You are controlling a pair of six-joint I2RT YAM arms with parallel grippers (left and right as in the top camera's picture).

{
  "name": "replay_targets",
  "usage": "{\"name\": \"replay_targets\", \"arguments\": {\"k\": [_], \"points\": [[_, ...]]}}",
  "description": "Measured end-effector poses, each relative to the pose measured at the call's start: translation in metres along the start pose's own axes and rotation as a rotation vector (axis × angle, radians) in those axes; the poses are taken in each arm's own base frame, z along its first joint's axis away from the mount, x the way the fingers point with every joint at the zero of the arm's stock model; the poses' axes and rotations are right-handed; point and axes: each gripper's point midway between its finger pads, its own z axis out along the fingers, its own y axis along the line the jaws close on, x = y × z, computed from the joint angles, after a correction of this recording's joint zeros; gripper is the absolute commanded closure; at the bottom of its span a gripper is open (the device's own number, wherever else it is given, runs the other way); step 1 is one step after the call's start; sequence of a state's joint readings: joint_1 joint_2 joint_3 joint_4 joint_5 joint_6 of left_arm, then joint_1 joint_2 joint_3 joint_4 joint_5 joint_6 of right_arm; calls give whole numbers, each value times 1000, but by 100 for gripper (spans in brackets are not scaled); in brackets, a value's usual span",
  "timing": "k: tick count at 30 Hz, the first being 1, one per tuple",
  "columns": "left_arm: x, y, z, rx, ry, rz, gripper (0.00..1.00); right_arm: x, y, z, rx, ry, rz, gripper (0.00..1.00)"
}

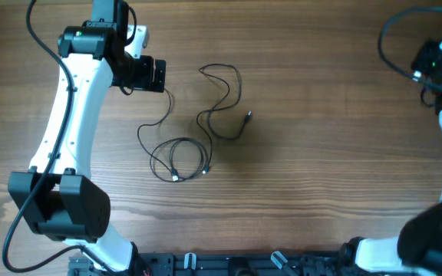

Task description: Untangle cables

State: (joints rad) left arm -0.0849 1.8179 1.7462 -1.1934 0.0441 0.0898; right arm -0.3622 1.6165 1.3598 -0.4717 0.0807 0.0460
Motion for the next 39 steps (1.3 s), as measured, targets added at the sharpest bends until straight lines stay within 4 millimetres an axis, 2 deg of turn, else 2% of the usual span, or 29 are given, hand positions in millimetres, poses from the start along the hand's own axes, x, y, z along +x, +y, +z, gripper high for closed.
{"name": "replay_targets", "arguments": {"k": [2,3,4,5,10,12,17,19,23,26,30,36,39], "points": [[0,0,0,0,0,0,0,33,-6,26,14,123,12,96],[0,0,0,0,0,0,0,44,-5,34,10,163,13,96],[0,0,0,0,0,0,0,65,0,52,-11,233,14,96],[0,0,0,0,0,0,0,75,3,59,-23,264,14,95],[0,0,0,0,0,0,0,111,10,87,-50,369,21,76],[0,0,0,0,0,0,0,117,10,89,-52,389,25,64],[0,0,0,0,0,0,0,118,12,88,-64,394,29,47],[0,0,0,0,0,0,0,118,19,88,-102,399,40,28],[0,0,0,0,0,0,0,119,45,82,-254,413,82,23],[0,0,0,0,0,0,0,120,73,71,-402,451,181,29],[0,0,0,0,0,0,0,126,120,52,-582,511,231,96],[0,0,0,0,0,0,0,153,199,18,-733,598,120,96],[0,0,0,0,0,0,0,170,241,-4,-802,632,31,92]]}}
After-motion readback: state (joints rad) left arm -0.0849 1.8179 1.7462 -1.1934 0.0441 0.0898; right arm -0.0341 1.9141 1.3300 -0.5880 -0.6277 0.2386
